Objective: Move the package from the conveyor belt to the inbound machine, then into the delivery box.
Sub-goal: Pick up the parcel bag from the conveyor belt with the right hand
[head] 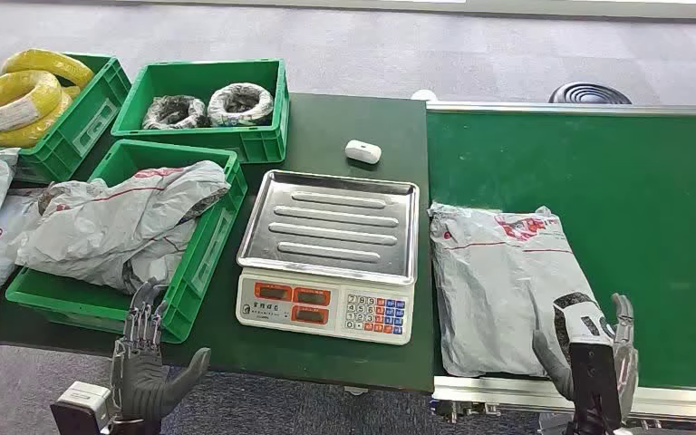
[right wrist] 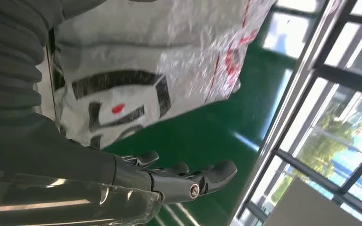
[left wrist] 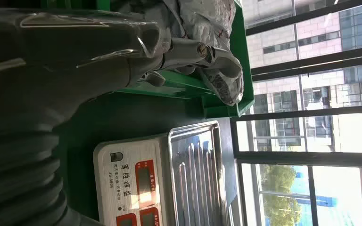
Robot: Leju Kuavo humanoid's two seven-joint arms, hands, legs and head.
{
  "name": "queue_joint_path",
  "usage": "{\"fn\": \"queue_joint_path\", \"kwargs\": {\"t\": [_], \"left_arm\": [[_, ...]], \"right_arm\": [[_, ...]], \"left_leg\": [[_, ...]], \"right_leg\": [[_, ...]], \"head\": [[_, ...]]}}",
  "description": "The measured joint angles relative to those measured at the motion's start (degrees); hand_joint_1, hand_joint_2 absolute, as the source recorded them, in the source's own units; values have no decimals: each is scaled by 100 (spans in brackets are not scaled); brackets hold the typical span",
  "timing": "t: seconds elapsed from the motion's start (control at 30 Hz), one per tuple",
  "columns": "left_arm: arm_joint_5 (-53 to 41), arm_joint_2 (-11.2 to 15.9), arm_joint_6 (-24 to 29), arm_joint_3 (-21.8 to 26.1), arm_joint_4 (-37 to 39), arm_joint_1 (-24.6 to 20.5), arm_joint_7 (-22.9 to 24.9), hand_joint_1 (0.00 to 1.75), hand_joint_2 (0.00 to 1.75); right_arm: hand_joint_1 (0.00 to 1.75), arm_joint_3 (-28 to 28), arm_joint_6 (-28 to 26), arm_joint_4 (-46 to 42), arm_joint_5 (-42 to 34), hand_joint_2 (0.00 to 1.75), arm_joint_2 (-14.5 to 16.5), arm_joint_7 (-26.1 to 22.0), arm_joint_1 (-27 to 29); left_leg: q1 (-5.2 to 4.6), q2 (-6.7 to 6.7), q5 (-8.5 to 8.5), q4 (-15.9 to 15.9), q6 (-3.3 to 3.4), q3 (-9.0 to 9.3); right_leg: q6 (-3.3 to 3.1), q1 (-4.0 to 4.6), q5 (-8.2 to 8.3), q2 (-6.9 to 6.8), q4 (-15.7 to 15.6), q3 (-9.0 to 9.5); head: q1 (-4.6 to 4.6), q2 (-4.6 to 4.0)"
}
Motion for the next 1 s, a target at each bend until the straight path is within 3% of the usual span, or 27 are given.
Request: {"fn": "queue_joint_path", "kwargs": {"t": [0.1,0.2,0.3,0.37,0.47,0.5,0.6,0.83,1.0], "left_arm": [[9,0,-1,-11,8,-15,4,0,175],[37,3,-7,-32,25,-56,22,0,175],[93,21,-17,-77,80,-170,38,0,175],[137,38,-33,-123,132,-274,49,0,175],[195,73,-45,-197,225,-428,60,0,175],[216,89,-44,-218,261,-474,61,0,175],[290,135,-13,-273,370,-574,44,0,175],[343,183,75,-358,529,-703,21,0,175],[334,184,154,-349,502,-659,25,0,175]], "right_arm": [[0,-78,-49,192,103,175,-131,110,-172],[0,-117,-30,627,435,175,-404,609,-496],[0,-112,424,1630,795,175,-905,1287,-1169],[5,-87,839,2551,962,175,-1234,1466,-1734],[82,10,1354,3837,1061,175,-1524,1350,-2447],[118,55,1478,4190,1097,175,-1575,1325,-2633],[160,215,1731,5006,1255,175,-1661,1337,-3050],[175,576,2139,5956,1484,175,-1773,1456,-3774],[175,636,1991,6091,1278,175,-1757,1136,-3884]], "left_leg": [[0,-1,0,0,0,4],[0,1,0,0,0,5],[-1,3,3,1,2,9],[-1,2,8,1,7,11],[-2,-2,12,3,10,13],[-1,-3,12,3,10,13],[2,-2,12,3,9,14],[9,39,4,2,4,33],[8,28,6,2,5,36]], "right_leg": [[0,0,0,0,-1,3],[0,0,1,1,0,10],[-1,0,6,2,0,14],[1,-1,10,0,0,17],[3,-2,13,-3,0,19],[3,-2,14,-4,0,19],[4,2,14,-1,2,18],[2,9,13,36,1,27],[1,8,16,30,2,39]], "head": [[0,-1],[-3,-1],[-1,0],[0,0],[-2,-1],[-2,-1],[-3,0],[1,0],[-1,0]]}}
